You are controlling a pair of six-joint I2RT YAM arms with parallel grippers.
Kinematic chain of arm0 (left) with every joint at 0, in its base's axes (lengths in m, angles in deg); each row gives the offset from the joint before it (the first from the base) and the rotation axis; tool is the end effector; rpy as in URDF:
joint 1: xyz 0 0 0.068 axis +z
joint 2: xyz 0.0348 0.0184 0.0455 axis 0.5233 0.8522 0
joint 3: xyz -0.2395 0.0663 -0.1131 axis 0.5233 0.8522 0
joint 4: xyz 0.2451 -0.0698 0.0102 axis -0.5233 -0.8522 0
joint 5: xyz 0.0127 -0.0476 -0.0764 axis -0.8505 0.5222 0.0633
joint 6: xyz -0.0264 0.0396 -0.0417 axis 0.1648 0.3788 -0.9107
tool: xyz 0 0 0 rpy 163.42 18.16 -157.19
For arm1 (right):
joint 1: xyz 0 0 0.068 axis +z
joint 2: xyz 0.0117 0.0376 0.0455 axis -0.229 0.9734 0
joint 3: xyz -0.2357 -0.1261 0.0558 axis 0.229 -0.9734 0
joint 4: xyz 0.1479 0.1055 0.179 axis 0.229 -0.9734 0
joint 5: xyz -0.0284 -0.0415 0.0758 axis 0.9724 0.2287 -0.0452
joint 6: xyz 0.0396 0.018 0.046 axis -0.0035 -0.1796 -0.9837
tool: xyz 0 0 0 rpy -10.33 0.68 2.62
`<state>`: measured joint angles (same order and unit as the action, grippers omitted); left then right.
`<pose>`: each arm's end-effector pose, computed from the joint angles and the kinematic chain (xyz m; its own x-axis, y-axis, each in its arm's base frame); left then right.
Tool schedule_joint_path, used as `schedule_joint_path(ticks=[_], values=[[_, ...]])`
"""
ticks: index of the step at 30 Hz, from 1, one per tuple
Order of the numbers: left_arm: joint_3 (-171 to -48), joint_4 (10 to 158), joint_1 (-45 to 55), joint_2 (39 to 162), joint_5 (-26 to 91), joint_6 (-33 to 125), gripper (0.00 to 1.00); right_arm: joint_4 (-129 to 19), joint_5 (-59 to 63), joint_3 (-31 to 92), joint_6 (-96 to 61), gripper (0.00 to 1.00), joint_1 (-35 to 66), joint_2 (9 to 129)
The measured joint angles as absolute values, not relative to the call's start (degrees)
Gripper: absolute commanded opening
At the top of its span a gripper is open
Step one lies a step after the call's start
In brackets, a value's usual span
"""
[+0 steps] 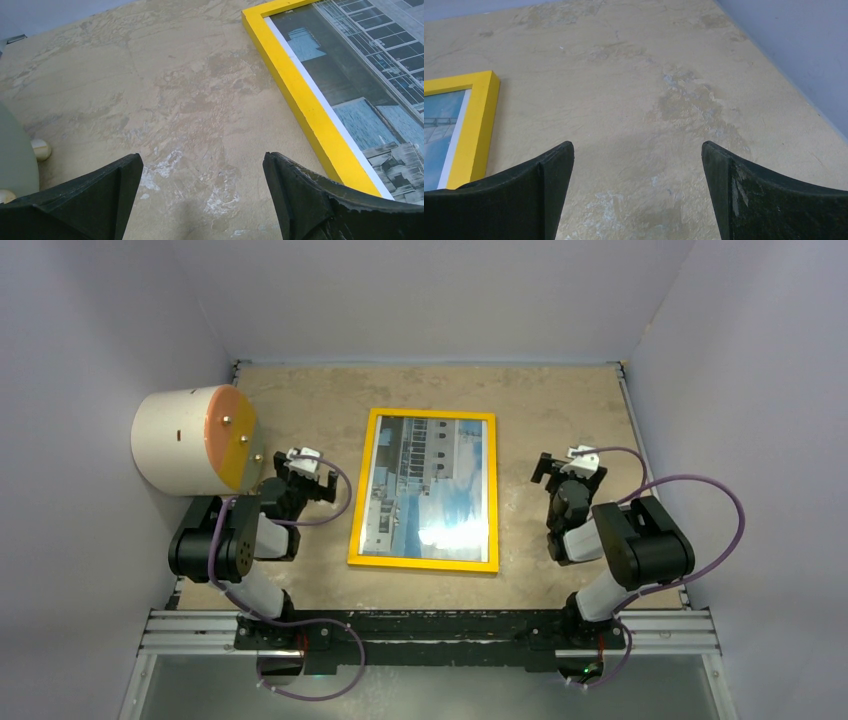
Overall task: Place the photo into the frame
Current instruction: Reset both arms
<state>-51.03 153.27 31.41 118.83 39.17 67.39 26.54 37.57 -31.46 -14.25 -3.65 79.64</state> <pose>0.2580 -0.0133 0.1367 -0.0968 0.1611 -0.9822 0.2790 0.9517 0.1285 0.2521 0.0199 0.1622 0.0676 0.0658 -0.9955 0.3042 0.9490 0.0833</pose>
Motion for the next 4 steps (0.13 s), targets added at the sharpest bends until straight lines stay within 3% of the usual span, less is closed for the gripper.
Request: schedule_joint_path(ticks=[4], values=[[-51.05,152.94,31.41,118.83,39.15,67.41,1.0,26.54,37.46,-31.46,-14.27,0.99,-3.65,79.64]])
